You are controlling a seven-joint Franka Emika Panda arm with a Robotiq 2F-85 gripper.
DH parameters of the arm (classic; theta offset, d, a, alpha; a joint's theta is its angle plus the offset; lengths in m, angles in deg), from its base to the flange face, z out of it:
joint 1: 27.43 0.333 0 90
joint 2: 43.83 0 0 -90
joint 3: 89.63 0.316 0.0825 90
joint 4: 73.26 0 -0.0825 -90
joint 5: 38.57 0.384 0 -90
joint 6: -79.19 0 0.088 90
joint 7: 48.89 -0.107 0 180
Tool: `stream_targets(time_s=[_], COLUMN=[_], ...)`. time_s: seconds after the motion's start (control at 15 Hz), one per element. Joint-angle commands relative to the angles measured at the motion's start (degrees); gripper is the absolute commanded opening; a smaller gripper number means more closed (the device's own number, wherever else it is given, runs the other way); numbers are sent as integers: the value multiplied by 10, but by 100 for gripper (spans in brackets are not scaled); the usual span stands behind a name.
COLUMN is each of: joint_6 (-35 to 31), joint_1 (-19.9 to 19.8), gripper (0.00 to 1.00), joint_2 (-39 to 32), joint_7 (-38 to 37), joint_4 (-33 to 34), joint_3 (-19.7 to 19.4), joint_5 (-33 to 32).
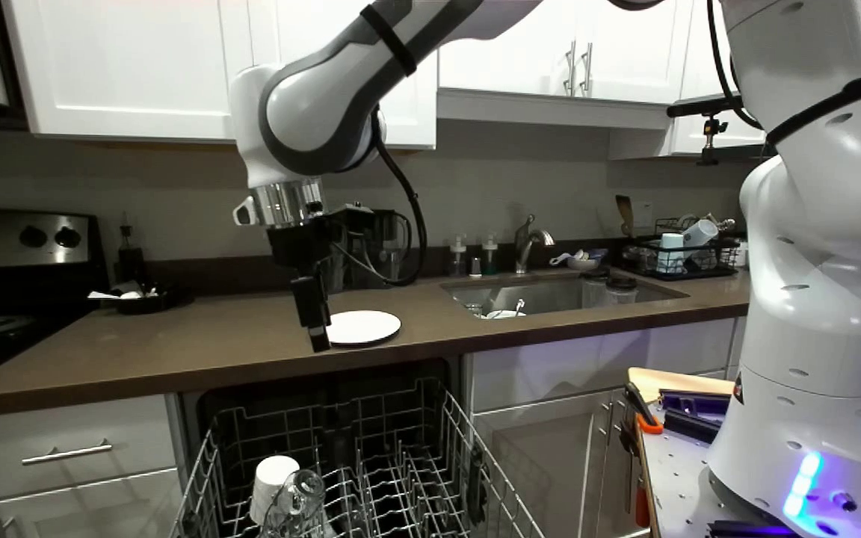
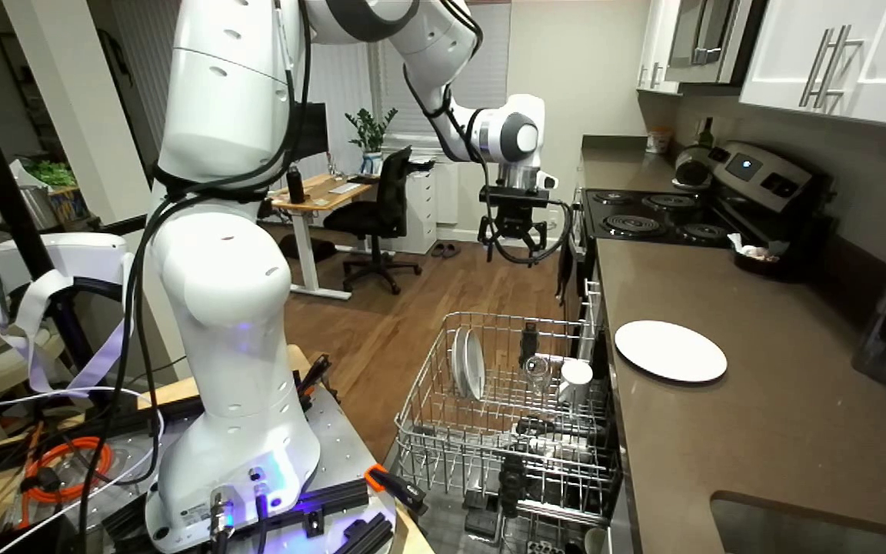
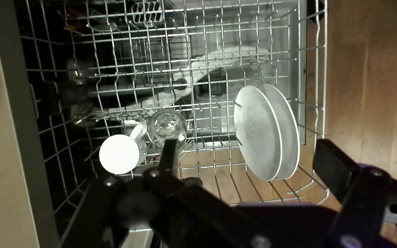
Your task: Move one plate in the dishwasher to the right
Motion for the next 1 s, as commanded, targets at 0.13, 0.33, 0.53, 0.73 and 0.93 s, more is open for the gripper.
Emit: stream_targets(time_s=[0.13, 0.33, 0.53, 0.73, 0.93], joint_6=[-51, -98, -118, -148, -188], joint_1=[18, 38, 49, 55, 57], gripper=[100, 100, 100, 100, 100], joint_2=[-67, -112, -157, -200, -243], joint_7=[-30, -65, -74, -79, -63], joint_4=[35, 55, 79, 95, 111], joint_3=[4, 0, 5, 7, 13], joint_5=[-12, -20, -11, -8, -9])
